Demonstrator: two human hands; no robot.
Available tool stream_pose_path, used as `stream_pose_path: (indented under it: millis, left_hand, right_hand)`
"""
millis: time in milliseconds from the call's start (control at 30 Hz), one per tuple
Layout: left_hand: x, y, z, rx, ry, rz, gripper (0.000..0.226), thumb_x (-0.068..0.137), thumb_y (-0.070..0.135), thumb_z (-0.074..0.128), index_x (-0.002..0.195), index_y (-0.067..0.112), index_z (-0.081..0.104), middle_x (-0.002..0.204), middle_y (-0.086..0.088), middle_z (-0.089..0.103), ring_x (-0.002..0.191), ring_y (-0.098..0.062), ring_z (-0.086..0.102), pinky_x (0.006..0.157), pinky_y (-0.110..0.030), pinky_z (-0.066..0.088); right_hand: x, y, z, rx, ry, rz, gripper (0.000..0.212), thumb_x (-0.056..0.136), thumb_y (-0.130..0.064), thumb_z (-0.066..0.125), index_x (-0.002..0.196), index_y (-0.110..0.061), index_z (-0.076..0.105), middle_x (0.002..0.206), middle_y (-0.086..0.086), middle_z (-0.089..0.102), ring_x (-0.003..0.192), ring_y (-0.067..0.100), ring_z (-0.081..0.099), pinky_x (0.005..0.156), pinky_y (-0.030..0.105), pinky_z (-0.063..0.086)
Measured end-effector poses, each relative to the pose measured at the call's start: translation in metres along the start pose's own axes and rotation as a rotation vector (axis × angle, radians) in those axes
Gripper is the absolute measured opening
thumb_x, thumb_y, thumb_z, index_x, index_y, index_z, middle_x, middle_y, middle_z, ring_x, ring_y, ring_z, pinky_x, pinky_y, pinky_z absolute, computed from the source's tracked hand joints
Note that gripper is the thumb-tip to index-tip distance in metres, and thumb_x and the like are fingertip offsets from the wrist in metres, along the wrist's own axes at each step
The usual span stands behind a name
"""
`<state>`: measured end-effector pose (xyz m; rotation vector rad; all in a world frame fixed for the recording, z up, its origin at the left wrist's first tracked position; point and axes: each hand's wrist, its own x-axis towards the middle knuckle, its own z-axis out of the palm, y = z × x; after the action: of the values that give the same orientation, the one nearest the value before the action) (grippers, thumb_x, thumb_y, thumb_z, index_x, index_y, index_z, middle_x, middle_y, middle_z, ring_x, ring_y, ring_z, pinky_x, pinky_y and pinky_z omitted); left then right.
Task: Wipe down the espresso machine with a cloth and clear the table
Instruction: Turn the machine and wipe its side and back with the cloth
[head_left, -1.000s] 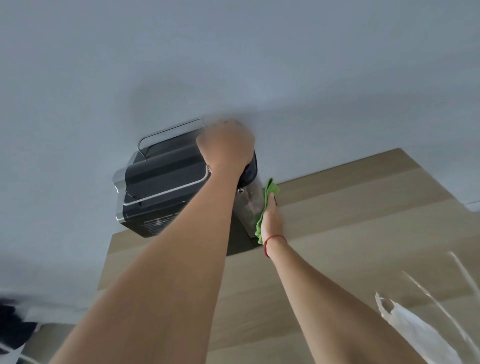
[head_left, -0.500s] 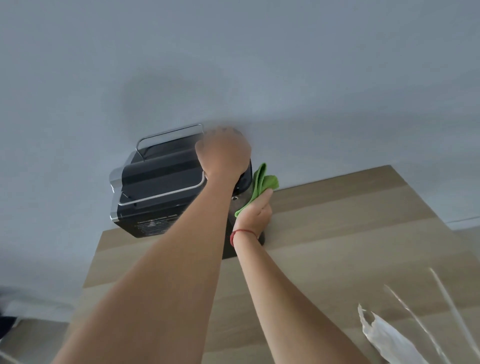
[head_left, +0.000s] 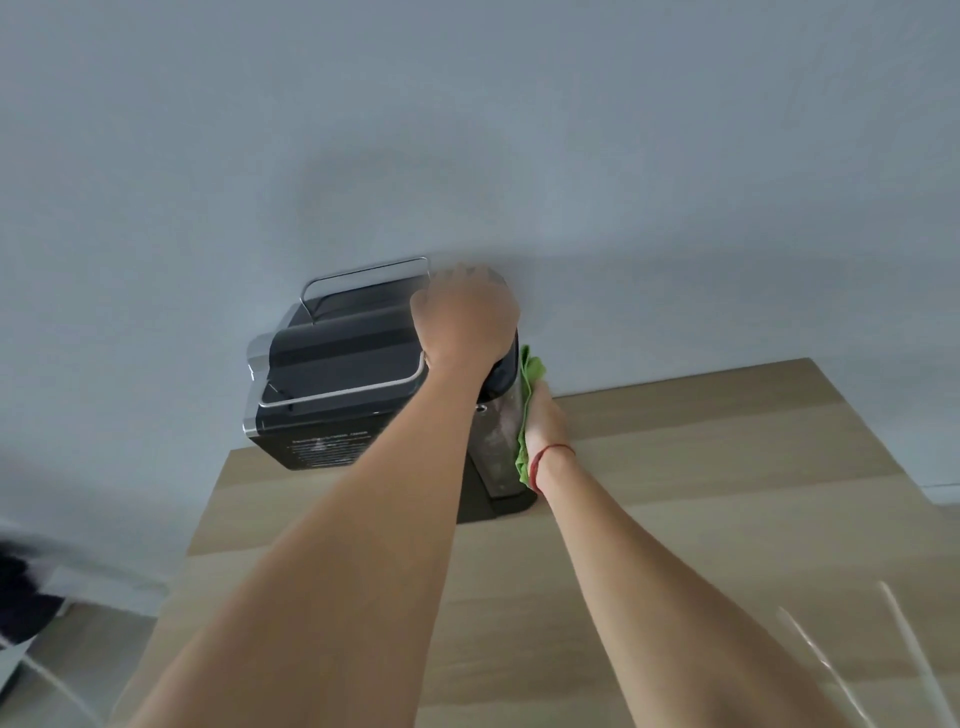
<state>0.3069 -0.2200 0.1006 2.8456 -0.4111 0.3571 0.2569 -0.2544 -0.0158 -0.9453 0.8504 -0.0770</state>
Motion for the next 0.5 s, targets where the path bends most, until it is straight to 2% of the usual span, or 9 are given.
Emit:
stream_pose_path:
  millis: [100, 167, 333, 500]
  left_hand:
    - [0.001, 0.000, 0.000, 0.005, 0.006, -0.003, 0.044, 0.095, 0.028, 0.028, 0.126, 0.021, 0.058, 0.133, 0.001, 0.056, 0.127, -0.022, 0.046, 0.103, -0.042, 0.031]
    - [0.001, 0.001, 0.000, 0.005, 0.002, -0.005, 0.044, 0.095, 0.029, 0.028, 0.127, 0.021, 0.058, 0.134, 0.002, 0.055, 0.128, -0.021, 0.045, 0.104, -0.042, 0.030]
    - [0.002, 0.002, -0.001, -0.003, -0.001, -0.015, 0.044, 0.097, 0.029, 0.029, 0.131, 0.022, 0.055, 0.140, 0.001, 0.052, 0.133, -0.021, 0.041, 0.106, -0.041, 0.028]
    - [0.005, 0.001, 0.002, -0.001, 0.007, -0.002, 0.043, 0.095, 0.030, 0.029, 0.126, 0.021, 0.058, 0.134, 0.002, 0.056, 0.128, -0.021, 0.045, 0.102, -0.042, 0.031]
  right_hand:
    - [-0.015, -0.044, 0.005, -0.045, -0.094, -0.068, 0.036, 0.095, -0.036, 0.039, 0.089, -0.010, 0.064, 0.080, 0.007, 0.063, 0.070, 0.020, 0.060, 0.062, 0.025, 0.049]
    - [-0.017, -0.063, 0.009, -0.031, -0.159, -0.133, 0.031, 0.096, -0.029, 0.040, 0.089, -0.010, 0.063, 0.074, 0.005, 0.061, 0.065, 0.017, 0.058, 0.050, 0.019, 0.047]
    - [-0.014, -0.070, 0.013, 0.001, -0.223, -0.233, 0.032, 0.097, -0.029, 0.042, 0.080, -0.019, 0.065, 0.081, 0.004, 0.066, 0.081, 0.020, 0.061, 0.072, 0.029, 0.049]
    - [0.007, -0.059, 0.011, -0.038, -0.180, -0.158, 0.031, 0.097, -0.040, 0.042, 0.088, -0.021, 0.064, 0.087, 0.004, 0.067, 0.082, 0.019, 0.063, 0.073, 0.029, 0.052]
